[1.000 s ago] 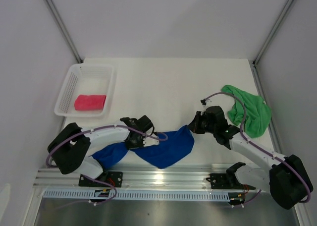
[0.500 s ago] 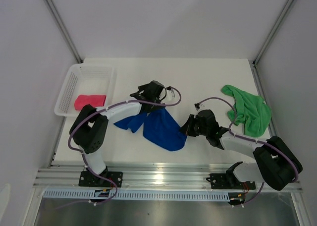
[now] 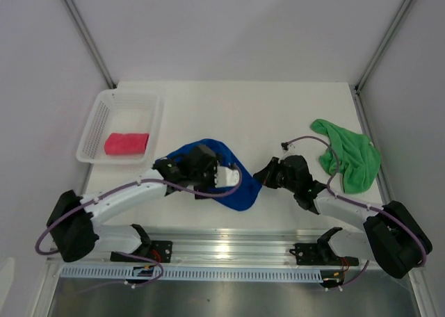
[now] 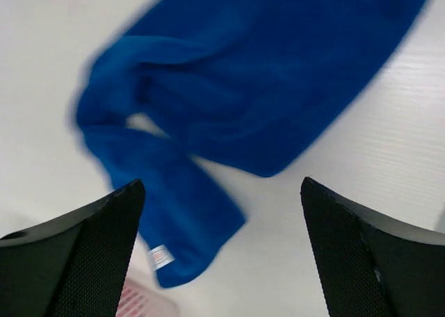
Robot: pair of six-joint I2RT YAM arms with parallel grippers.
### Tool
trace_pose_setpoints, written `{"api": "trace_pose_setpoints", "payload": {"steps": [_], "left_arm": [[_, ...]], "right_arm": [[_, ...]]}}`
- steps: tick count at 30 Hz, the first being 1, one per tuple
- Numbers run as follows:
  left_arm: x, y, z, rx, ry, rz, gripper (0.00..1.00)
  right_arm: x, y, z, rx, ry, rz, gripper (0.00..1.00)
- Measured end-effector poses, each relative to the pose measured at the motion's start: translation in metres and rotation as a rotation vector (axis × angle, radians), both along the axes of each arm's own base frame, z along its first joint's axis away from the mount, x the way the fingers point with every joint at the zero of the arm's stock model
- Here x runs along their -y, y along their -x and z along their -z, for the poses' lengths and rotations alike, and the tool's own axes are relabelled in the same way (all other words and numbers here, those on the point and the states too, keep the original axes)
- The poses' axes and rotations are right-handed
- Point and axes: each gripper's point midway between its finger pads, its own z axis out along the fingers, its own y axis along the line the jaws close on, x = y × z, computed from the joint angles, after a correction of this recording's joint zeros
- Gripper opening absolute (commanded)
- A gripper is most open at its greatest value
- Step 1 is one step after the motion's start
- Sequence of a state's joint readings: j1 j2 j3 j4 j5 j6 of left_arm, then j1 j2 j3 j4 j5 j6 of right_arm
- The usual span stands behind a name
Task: Roll the towels
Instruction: Flatten the towel
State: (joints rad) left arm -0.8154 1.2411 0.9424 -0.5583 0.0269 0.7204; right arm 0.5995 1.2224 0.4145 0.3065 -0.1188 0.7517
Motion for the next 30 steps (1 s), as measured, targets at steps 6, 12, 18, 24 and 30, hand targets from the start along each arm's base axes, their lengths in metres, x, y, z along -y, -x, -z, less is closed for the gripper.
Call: {"api": "trace_pose_setpoints", "payload": {"steps": [6, 12, 18, 24, 30], "left_arm": [[-0.014, 0.044, 0.111, -0.191, -0.276, 0.087, 0.97], [0.004, 0.027, 0.114, -0.145, -0.254, 0.077, 0.93], [0.018, 0.014, 0.114, -0.11, -0.22, 0.062, 0.58], [0.022, 0.01, 0.124, -0.124, -0.234, 0.046, 0.01], [0.009, 0.014, 0.088, -0.139, -0.171, -0.011, 0.0]], "right_arm": [[0.005, 0.0, -0.006, 0.019, -0.01, 0.016, 0.0], [0.009, 0.003, -0.003, 0.012, -0.002, 0.02, 0.0], [0.013, 0.003, -0.009, 0.025, -0.001, 0.039, 0.0], [0.019, 0.004, -0.014, 0.035, 0.005, 0.049, 0.0], [0.023, 0.008, -0.037, 0.066, 0.023, 0.031, 0.0]]}}
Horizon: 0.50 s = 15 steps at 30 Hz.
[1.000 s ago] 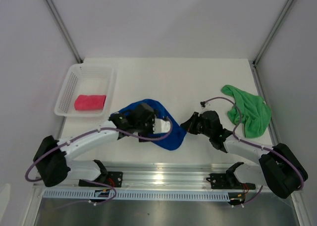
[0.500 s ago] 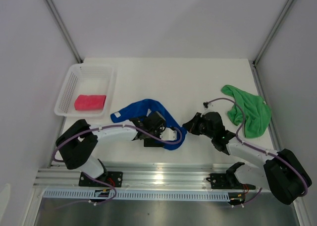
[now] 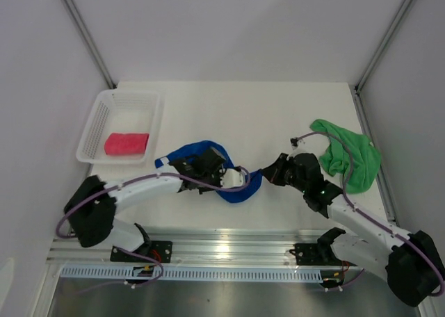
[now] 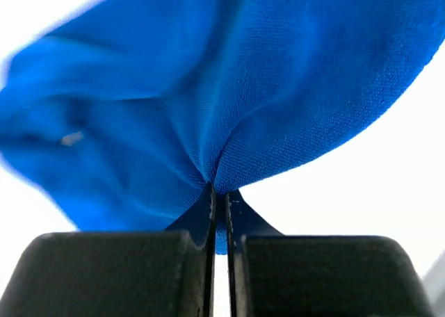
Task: Roll the towels
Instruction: Flatten the towel
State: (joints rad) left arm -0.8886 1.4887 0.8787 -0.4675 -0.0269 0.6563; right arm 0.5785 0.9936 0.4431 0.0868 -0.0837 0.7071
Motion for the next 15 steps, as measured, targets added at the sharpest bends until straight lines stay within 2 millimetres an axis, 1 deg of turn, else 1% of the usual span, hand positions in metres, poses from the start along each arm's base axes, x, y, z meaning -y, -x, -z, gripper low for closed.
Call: {"api": "trace_pose_setpoints", "payload": {"steps": [1, 2, 3, 5, 7, 8, 9, 10, 13, 15], "left_arm": [[-0.004, 0.0, -0.019, 0.0, 0.039, -0.018, 0.01], [-0.007, -0.001, -0.044, 0.004, 0.083, -0.035, 0.01], [-0.007, -0.004, -0.073, 0.026, 0.136, -0.049, 0.01], [-0.008, -0.011, -0.145, 0.121, 0.275, -0.069, 0.01], [-0.011, -0.004, -0.213, 0.205, 0.398, -0.057, 0.01], [-0.014, 0.002, -0.242, 0.24, 0.454, -0.048, 0.01], [-0.019, 0.01, -0.264, 0.259, 0.496, -0.04, 0.01], [-0.024, 0.018, -0.282, 0.275, 0.525, -0.031, 0.01], [-0.038, 0.04, -0.312, 0.272, 0.569, -0.014, 0.01], [-0.044, 0.051, -0.329, 0.261, 0.586, -0.014, 0.01]], "right_arm": [[-0.001, -0.001, -0.013, 0.018, -0.005, -0.006, 0.0], [-0.002, -0.002, -0.028, 0.042, -0.013, -0.01, 0.0], [-0.003, -0.003, -0.052, 0.089, -0.026, -0.019, 0.0], [-0.005, -0.004, -0.097, 0.172, -0.054, -0.028, 0.0], [-0.005, -0.002, -0.154, 0.289, -0.096, -0.034, 0.0], [-0.004, 0.003, -0.181, 0.345, -0.119, -0.039, 0.0], [-0.001, 0.009, -0.217, 0.419, -0.156, -0.041, 0.0], [-0.001, 0.016, -0.237, 0.462, -0.183, -0.052, 0.0], [0.002, 0.038, -0.29, 0.563, -0.258, -0.079, 0.0], [0.005, 0.052, -0.316, 0.604, -0.294, -0.099, 0.0]]}}
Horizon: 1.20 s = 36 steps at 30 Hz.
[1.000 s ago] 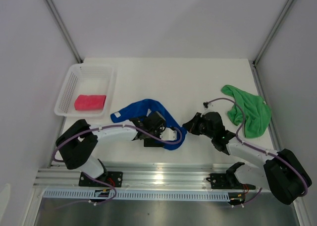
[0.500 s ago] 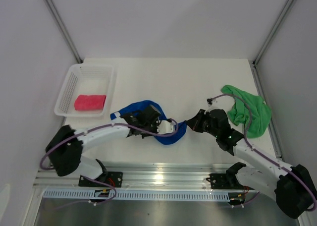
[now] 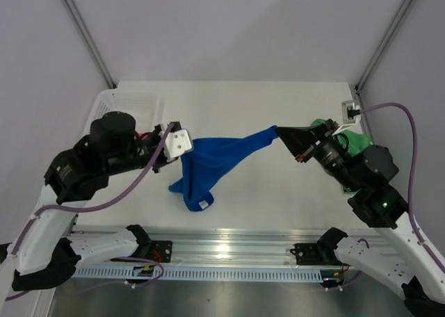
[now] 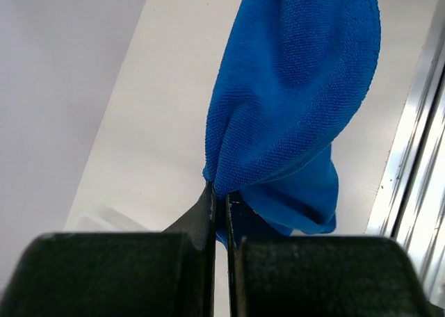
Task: Roll the towels
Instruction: Flatten the towel
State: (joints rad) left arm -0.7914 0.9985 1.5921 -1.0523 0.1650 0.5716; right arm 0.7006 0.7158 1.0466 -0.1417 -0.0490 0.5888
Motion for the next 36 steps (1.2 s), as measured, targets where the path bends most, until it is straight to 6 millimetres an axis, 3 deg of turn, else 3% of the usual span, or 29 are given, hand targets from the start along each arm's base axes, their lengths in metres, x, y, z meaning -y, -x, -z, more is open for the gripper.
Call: {"api": "trace_pose_setpoints", "payload": {"steps": [3, 7, 11, 14, 17, 21, 23, 25, 27, 29, 31, 33, 36], "left_arm": [[-0.008, 0.008, -0.031, 0.015, 0.041, -0.014, 0.01], [-0.019, 0.004, -0.07, 0.095, 0.1, -0.074, 0.01], [-0.024, -0.011, -0.086, 0.137, 0.12, -0.138, 0.01], [-0.019, -0.048, -0.081, 0.129, 0.102, -0.221, 0.01], [-0.01, -0.108, -0.065, 0.092, 0.079, -0.323, 0.01], [0.002, -0.184, -0.021, 0.007, 0.037, -0.424, 0.01], [0.002, -0.215, 0.001, -0.028, 0.017, -0.476, 0.01], [0.0, -0.241, 0.007, -0.032, 0.014, -0.522, 0.01], [-0.001, -0.263, -0.009, 0.002, 0.045, -0.558, 0.01], [-0.003, -0.287, -0.046, 0.088, 0.108, -0.586, 0.01], [-0.008, -0.298, -0.083, 0.186, 0.169, -0.611, 0.01], [-0.014, -0.3, -0.111, 0.272, 0.21, -0.624, 0.01], [-0.016, -0.296, -0.133, 0.345, 0.242, -0.614, 0.01]], "right_arm": [[0.001, 0.013, -0.027, 0.04, -0.025, -0.026, 0.0], [0.006, 0.018, -0.051, 0.099, -0.038, -0.016, 0.0], [0.005, -0.006, -0.061, 0.137, 0.009, 0.063, 0.0], [-0.002, -0.05, -0.055, 0.137, 0.078, 0.138, 0.0], [0.002, -0.112, -0.035, 0.09, 0.128, 0.206, 0.0], [0.003, -0.206, 0.008, -0.024, 0.198, 0.263, 0.0], [0.001, -0.242, 0.027, -0.068, 0.23, 0.271, 0.0], [0.0, -0.271, 0.029, -0.072, 0.243, 0.285, 0.0], [0.003, -0.294, 0.014, -0.042, 0.238, 0.304, 0.0], [0.006, -0.31, -0.009, -0.005, 0.222, 0.319, 0.0], [0.013, -0.323, -0.051, 0.068, 0.186, 0.344, 0.0], [0.021, -0.326, -0.091, 0.142, 0.154, 0.364, 0.0], [0.028, -0.316, -0.128, 0.222, 0.132, 0.376, 0.0]]}}
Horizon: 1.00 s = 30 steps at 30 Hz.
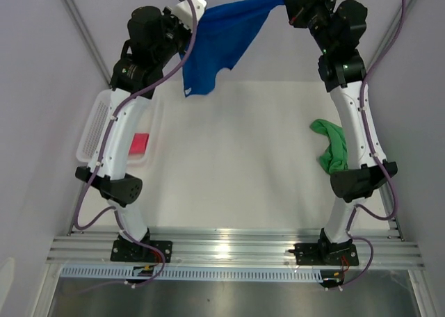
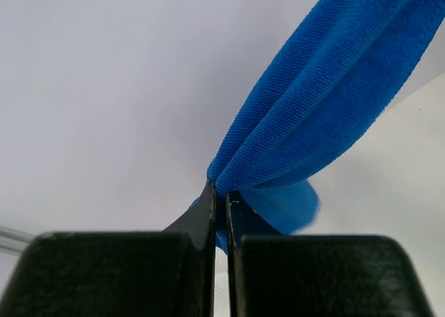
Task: Roll the towels
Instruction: Flatten the towel
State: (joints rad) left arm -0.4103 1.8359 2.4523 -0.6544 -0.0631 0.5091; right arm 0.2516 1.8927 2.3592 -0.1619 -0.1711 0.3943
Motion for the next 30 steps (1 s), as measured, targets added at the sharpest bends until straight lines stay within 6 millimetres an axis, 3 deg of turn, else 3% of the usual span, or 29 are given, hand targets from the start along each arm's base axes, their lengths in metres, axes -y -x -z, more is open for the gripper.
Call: {"api": "trace_pose_setpoints", "payload": {"steps": [3, 4, 6, 9, 13, 14, 16, 18, 20, 22, 24, 26, 28, 30], "left_arm": [[0.004, 0.003, 0.005, 0.009, -0.022, 0.032, 0.01], [0.006, 0.005, 0.015, -0.011, -0.046, 0.054, 0.01], [0.012, 0.007, 0.041, -0.057, -0.091, 0.1, 0.01], [0.018, 0.015, 0.107, -0.194, -0.19, 0.174, 0.01], [0.015, 0.045, 0.217, -0.422, -0.337, 0.285, 0.09], [0.011, 0.06, 0.25, -0.497, -0.383, 0.317, 0.17], [0.004, 0.091, 0.311, -0.624, -0.469, 0.381, 0.19], [-0.005, 0.126, 0.367, -0.756, -0.561, 0.441, 0.27], [-0.01, 0.157, 0.41, -0.859, -0.63, 0.497, 0.39], [-0.019, 0.189, 0.445, -0.978, -0.689, 0.549, 0.44], [-0.024, 0.208, 0.464, -1.061, -0.719, 0.572, 0.48], [-0.028, 0.214, 0.47, -1.092, -0.721, 0.567, 0.62], [-0.029, 0.218, 0.467, -1.094, -0.701, 0.56, 0.82], [-0.029, 0.225, 0.457, -1.079, -0.667, 0.56, 0.81]], "right_arm": [[0.002, 0.012, -0.006, 0.017, 0.016, 0.0, 0.0], [0.002, 0.015, 0.002, 0.008, 0.023, 0.0, 0.0], [0.005, 0.023, 0.037, -0.065, 0.048, 0.0, 0.0], [0.009, 0.037, 0.11, -0.195, 0.083, 0.001, 0.0], [0.01, 0.078, 0.236, -0.408, 0.135, -0.018, 0.0], [0.007, 0.092, 0.267, -0.451, 0.144, -0.032, 0.0], [-0.004, 0.123, 0.327, -0.563, 0.15, -0.083, 0.0], [-0.019, 0.147, 0.376, -0.641, 0.145, -0.139, 0.0], [-0.033, 0.17, 0.423, -0.734, 0.133, -0.182, 0.0], [-0.048, 0.193, 0.467, -0.83, 0.118, -0.233, 0.0], [-0.058, 0.207, 0.501, -0.923, 0.096, -0.261, 0.0], [-0.061, 0.21, 0.519, -0.977, 0.067, -0.262, 0.0], [-0.064, 0.206, 0.521, -0.981, 0.038, -0.258, 0.0], [-0.067, 0.201, 0.514, -0.958, 0.008, -0.261, 0.0]]}}
